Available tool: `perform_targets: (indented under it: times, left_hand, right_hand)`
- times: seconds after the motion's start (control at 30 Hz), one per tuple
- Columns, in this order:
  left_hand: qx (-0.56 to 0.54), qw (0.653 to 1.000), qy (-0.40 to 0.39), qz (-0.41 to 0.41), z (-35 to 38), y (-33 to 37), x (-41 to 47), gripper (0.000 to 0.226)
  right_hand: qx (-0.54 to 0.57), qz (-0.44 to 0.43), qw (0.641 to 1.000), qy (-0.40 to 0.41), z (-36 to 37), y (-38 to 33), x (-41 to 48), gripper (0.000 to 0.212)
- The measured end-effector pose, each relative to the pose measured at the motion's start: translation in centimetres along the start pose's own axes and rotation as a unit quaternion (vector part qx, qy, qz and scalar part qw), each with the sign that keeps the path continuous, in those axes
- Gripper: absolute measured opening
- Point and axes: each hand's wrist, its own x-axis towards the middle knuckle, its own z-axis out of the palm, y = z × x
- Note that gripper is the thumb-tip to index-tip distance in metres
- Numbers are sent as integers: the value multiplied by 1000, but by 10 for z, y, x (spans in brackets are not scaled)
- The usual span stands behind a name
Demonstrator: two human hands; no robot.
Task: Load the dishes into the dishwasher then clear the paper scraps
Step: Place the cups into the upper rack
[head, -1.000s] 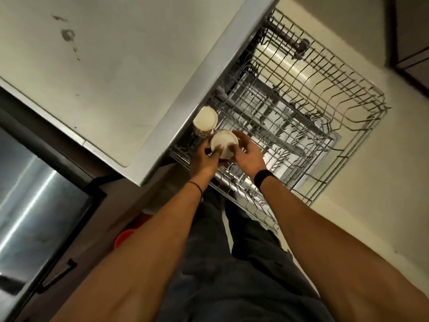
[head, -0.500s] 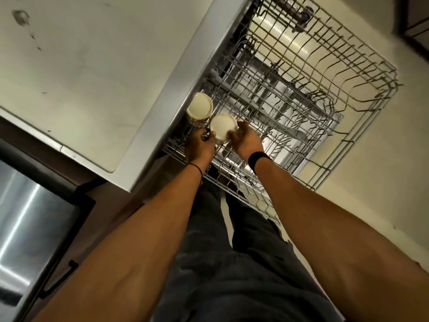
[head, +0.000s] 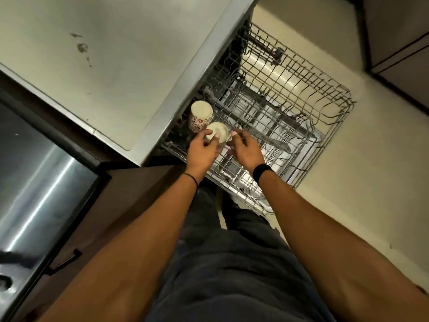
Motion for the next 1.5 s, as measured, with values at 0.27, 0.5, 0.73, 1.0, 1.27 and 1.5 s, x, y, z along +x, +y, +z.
perform_targets:
  times: [0.27, 0.5, 0.73, 1.0, 1.27, 1.5]
  left_hand:
    - [-14, 995, -24, 94, -14, 22, -50, 34]
    - [-63, 983, 17, 171, -60, 56, -64, 35]
    - [-120, 963, 59, 232, -146, 82, -68, 37]
    - [-165, 945, 126, 252, -300, 66, -69, 39]
    - [-233, 917, 224, 232, -425, 35, -77, 26]
    - [-262, 890, 304, 214, -481, 17, -80, 29]
  right_hand:
    - [114, -59, 992, 17, -22, -15, -45, 31]
    - [148, -131, 980, -1, -8, -73, -65, 38]
    - [118, -208, 970, -40, 63, -142, -74, 37]
    - [42, -276, 955, -103, 208, -206, -101, 35]
    - [-59, -326, 926, -179, 341, -249, -110, 37]
    - [-129, -376, 890, -224, 426, -277, -94, 55]
